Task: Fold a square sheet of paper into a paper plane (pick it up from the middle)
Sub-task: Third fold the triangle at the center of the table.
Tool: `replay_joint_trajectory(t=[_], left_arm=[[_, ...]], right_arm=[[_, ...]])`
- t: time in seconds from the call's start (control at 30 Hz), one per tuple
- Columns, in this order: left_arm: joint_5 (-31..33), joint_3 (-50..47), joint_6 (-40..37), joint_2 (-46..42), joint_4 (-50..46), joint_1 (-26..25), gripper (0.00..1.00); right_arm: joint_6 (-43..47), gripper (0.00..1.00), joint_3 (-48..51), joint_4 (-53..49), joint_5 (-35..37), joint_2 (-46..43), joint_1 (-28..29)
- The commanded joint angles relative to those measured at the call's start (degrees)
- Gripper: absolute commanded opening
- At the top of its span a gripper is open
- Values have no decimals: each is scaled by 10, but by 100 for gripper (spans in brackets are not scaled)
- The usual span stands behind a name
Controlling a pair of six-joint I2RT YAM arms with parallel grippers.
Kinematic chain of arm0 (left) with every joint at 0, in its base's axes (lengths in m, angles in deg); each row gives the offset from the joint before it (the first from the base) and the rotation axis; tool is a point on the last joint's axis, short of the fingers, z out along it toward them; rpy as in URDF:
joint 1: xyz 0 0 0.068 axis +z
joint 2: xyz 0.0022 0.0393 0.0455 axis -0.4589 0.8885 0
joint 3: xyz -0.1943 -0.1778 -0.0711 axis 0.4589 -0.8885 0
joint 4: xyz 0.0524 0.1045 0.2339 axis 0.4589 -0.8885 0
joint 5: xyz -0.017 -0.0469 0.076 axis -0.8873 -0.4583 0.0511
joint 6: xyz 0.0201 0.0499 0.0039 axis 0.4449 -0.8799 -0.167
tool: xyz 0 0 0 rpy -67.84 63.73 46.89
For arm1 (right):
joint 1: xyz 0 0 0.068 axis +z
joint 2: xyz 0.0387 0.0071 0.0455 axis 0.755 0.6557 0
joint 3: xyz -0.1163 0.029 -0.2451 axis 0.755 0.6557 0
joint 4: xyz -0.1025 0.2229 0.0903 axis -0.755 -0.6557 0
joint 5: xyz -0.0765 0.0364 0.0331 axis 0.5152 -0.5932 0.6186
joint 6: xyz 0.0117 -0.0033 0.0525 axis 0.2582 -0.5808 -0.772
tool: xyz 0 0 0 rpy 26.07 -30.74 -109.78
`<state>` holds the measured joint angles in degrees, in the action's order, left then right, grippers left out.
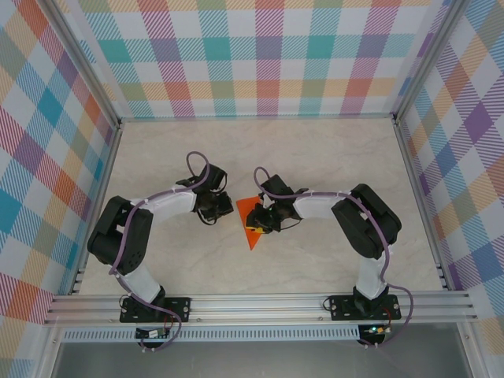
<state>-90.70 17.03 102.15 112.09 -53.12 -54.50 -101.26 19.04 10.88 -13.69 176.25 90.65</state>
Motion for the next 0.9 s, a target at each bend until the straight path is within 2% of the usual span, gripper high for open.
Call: replay_joint_trajectory(t=[0.0, 0.13, 0.27, 0.6, 0.87], left_arm=[[-49, -14, 11, -10, 30, 5, 17], [-77, -25, 18, -9, 62, 2, 17], [-98, -35, 26, -9, 78, -11, 15], [-115, -40, 34, 11, 84, -60, 2], [-117, -42, 40, 15, 83, -73, 0]], right_arm=[[9, 20, 17, -2, 15, 16, 2], [8, 14, 22, -7, 21, 16, 2], [12, 0, 19, -27, 28, 17, 2], [15, 0, 16, -42, 32, 21, 2], [13, 0, 13, -44, 33, 23, 2]])
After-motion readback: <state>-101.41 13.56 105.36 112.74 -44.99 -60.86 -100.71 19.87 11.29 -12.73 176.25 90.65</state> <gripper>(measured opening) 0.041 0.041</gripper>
